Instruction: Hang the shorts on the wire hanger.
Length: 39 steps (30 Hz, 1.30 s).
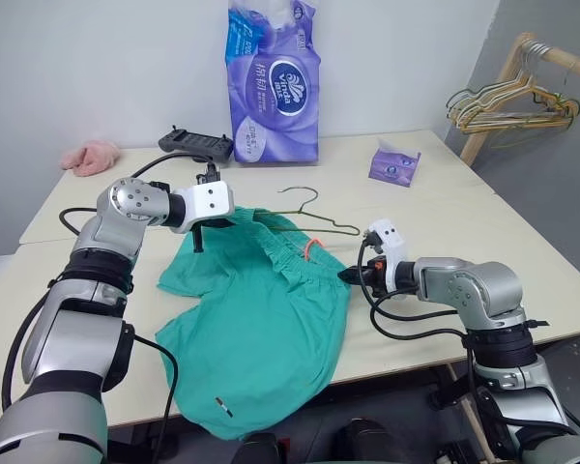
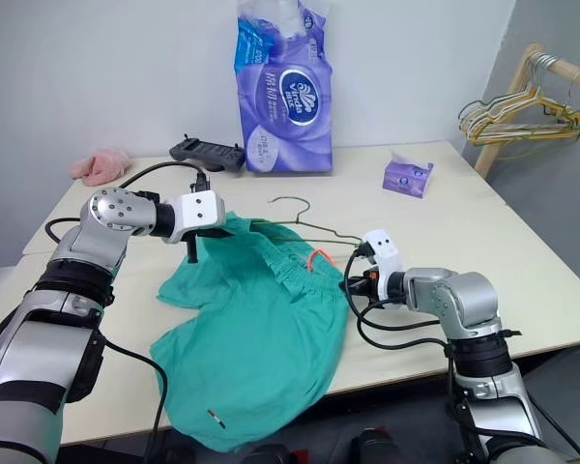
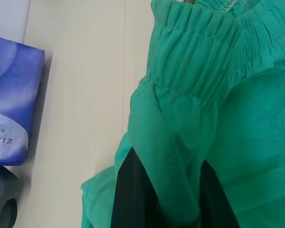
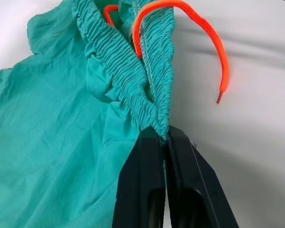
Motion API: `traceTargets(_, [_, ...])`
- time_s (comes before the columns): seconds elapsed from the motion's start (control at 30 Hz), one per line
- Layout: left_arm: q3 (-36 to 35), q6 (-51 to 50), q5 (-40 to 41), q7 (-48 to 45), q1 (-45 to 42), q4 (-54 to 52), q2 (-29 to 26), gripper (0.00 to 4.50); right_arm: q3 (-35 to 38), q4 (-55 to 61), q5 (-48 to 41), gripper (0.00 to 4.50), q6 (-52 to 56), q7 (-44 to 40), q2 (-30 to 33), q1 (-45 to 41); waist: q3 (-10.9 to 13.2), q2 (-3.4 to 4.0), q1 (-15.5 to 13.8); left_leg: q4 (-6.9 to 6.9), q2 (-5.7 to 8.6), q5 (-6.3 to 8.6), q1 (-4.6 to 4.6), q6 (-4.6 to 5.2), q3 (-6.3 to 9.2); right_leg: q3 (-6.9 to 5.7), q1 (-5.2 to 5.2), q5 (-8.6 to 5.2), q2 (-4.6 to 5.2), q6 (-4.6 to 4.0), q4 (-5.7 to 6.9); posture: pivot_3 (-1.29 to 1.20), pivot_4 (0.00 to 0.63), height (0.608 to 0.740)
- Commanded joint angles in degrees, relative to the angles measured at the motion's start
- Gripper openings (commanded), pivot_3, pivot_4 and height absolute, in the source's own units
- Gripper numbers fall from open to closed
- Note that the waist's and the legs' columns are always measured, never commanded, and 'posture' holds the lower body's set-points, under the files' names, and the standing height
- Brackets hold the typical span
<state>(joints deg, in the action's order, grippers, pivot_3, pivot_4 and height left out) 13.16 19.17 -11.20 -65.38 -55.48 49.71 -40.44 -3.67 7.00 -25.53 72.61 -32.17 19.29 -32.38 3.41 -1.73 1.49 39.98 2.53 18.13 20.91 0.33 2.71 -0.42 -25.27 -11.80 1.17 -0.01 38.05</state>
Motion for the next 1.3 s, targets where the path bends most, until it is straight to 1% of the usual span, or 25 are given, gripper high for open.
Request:
traceTargets(0.03, [-1.79,0.3,0.89,2.31,-1.25,-1.33,-0.31,0.02,-0.28,1.58,-0.51,0.0,-1.43,-0.27,1.03,-1.19,0.0,0.0,0.0,0.0,0.0,0.0,0.0,0.0,0.0,0.0,0.0,0.0,0.0,0.0,0.0,0.0,0.012,0.74])
traceTargets(0.1, [-3.33,-0.59,2.98,2.52,-1.85,-0.79,0.46,0.02,-0.8,1.32,-0.4,0.0,-2.09,-0.77,1.96,-0.77,0.0,0.0,-0.01,0.0,0.0,0.0,0.0,0.0,0.0,0.0,0.0,0.0,0.0,0.0,0.0,0.0,0.011,0.74])
traceTargets(0.17, [-5.7,-2.7,6.43,1.61,-2.71,-0.14,1.32,0.02,-1.68,0.44,0.11,0.0,-3.6,-2.08,4.16,-0.3,0.0,0.0,-0.06,0.0,0.0,0.0,0.0,0.0,0.0,0.0,0.0,0.0,0.0,0.0,-0.01,0.0,0.01,0.74])
traceTargets(0.3, [-9.86,-7.01,14.03,-6.25,-2.74,-1.27,1.13,0.02,-3.16,-3.18,1.24,0.0,-8.0,-6.52,10.57,-1.12,0.0,0.0,-0.02,0.01,0.0,0.0,0.01,0.0,-0.01,-0.01,0.02,0.0,0.0,0.0,-0.03,0.01,0.009,0.74])
traceTargets(0.43, [-10.22,-9.47,16.46,-13.32,-2.0,-2.31,-1.07,0.02,-4.56,-6.36,1.8,0.0,-12.02,-11.3,15.69,-2.54,0.0,0.0,0.04,0.01,-0.01,0.0,-0.01,0.0,-0.02,-0.02,0.03,0.0,-0.03,0.0,-0.04,0.01,0.007,0.74])
traceTargets(0.5, [-8.78,-9.11,15.46,-16.67,-1.24,-2.48,-2.96,0.02,-6.11,-7.93,2.87,0.0,-15.29,-14.99,19.09,-3.57,0.0,0.0,0.03,0.0,-0.02,0.0,-0.01,0.01,-0.03,-0.01,0.03,0.0,-0.06,0.0,-0.04,0.01,0.006,0.74])
traceTargets(0.57, [-7.23,-5.52,12.86,-16.58,-1.22,-0.98,-4.25,0.02,-7.52,-8.68,3.62,0.0,-17.9,-17.93,21.48,-4.32,0.0,0.0,0.01,-0.01,-0.03,0.0,-0.01,0.01,-0.03,-0.01,0.03,-0.01,-0.07,0.0,-0.06,0.01,0.006,0.74])
traceTargets(0.67, [-6.75,-4.07,12.08,-17.33,-2.36,1.34,-4.88,0.02,-8.88,-8.85,4.27,0.0,-20.26,-21.39,24.04,-5.46,-0.01,-0.01,-0.09,-0.01,-0.04,0.0,-0.03,0.01,-0.03,-0.01,0.04,-0.01,-0.08,0.0,-0.07,0.01,0.006,0.74])
traceTargets(0.93, [-3.07,4.36,6.23,-17.13,-4.35,5.83,-5.66,0.02,-9.77,-9.31,5.11,0.0,-21.96,-24.35,26.06,-7.28,-0.01,-0.02,-0.6,0.03,-0.03,0.0,-0.02,0.01,-0.04,0.0,0.08,-0.01,-0.07,0.0,-0.09,0.0,0.003,0.74])
traceTargets(1.07, [-3.11,6.34,6.42,-18.38,-5.31,7.34,-5.2,0.02,-9.83,-9.6,5.62,0.0,-22.45,-24.59,26.68,-7.68,-0.01,-0.02,-0.81,0.02,-0.04,0.0,-0.02,0.01,-0.07,0.01,0.06,-0.01,-0.07,0.0,-0.08,-0.01,0.0,0.74])
traceTargets(1.17, [-3.0,8.8,4.57,-13.39,-7.89,10.28,-4.55,0.02,-9.8,-9.72,5.92,0.0,-22.78,-24.69,26.89,-7.0,-0.01,-0.02,-1.1,0.03,-0.04,0.0,-0.02,0.01,-0.08,0.01,0.06,0.0,-0.07,0.0,-0.09,-0.01,0.0,0.74])
traceTargets(1.3, [-4.09,11.54,3.56,-5.52,-11.3,13.76,-3.18,0.02,-9.72,-6.14,4.29,0.0,-20.68,-25.61,26.86,-5.02,-0.01,-0.03,-1.46,0.04,-0.03,0.0,-0.02,0.01,-0.08,0.0,0.07,0.0,-0.06,0.0,-0.08,0.0,0.0,0.74])
